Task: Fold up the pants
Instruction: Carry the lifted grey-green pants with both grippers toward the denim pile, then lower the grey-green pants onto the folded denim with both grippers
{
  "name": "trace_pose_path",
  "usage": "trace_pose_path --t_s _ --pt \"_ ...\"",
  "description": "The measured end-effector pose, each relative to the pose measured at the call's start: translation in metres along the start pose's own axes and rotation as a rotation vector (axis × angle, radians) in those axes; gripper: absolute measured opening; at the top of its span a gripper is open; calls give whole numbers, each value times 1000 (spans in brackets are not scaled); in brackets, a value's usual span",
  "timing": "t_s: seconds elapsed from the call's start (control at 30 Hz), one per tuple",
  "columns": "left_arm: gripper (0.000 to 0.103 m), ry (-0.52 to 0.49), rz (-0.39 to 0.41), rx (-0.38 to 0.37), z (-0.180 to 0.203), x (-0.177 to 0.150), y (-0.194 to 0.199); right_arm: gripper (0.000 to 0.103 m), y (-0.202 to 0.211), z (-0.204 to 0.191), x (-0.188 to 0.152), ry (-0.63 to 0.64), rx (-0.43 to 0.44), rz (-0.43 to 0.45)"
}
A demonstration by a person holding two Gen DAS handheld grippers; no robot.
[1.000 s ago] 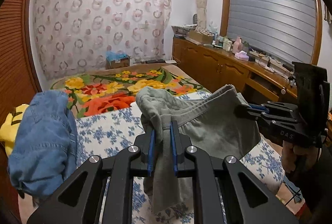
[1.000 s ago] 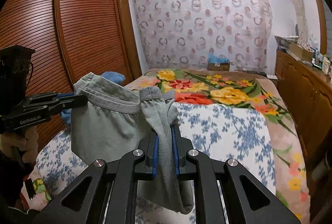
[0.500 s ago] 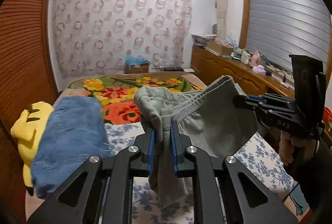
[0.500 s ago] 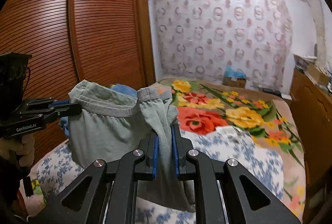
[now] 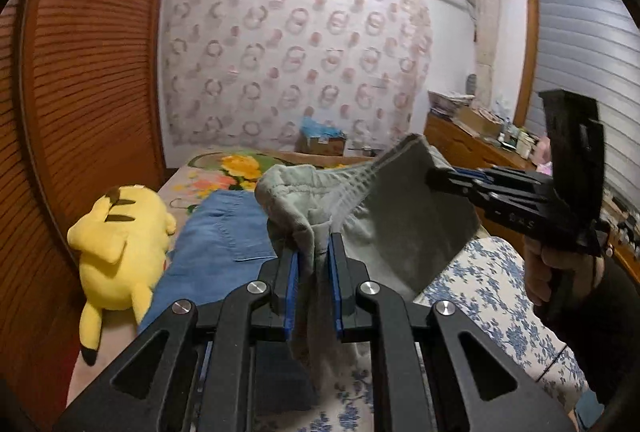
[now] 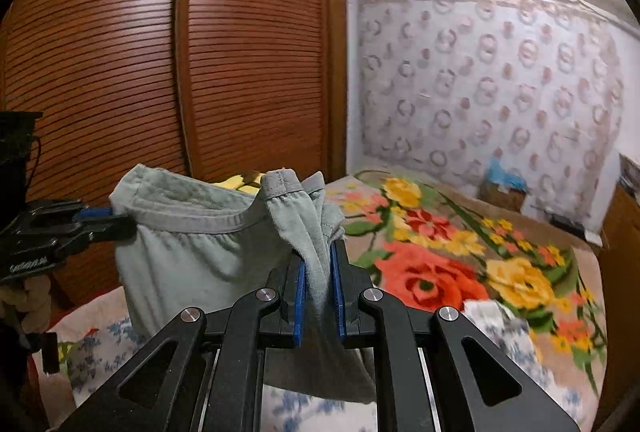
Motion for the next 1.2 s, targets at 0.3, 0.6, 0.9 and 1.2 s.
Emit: trace_pose_path --t_s 0.3,0.6,0.9,1.2 --pt "15 88 -35 66 -44 -22 -14 12 -100 6 22 75 53 -54" --pt "15 159 -46 109 -71 -38 -17 12 -161 2 34 100 149 -85" --pt "31 185 -135 204 -86 -56 -34 12 -203 -6 29 153 167 -150" --pt "65 163 -94 198 -87 -41 -27 41 -185 5 42 128 146 -154"
Point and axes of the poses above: each gripper's, at about its wrist camera, not at the fingertips, and y roughly against the way its jaws point, z to its right, x to its top, the point moved 2 cm from there along -y, roughly the way its jaws point, and after that the axes turned 4 degrees about -y, right-handed, at the moved point
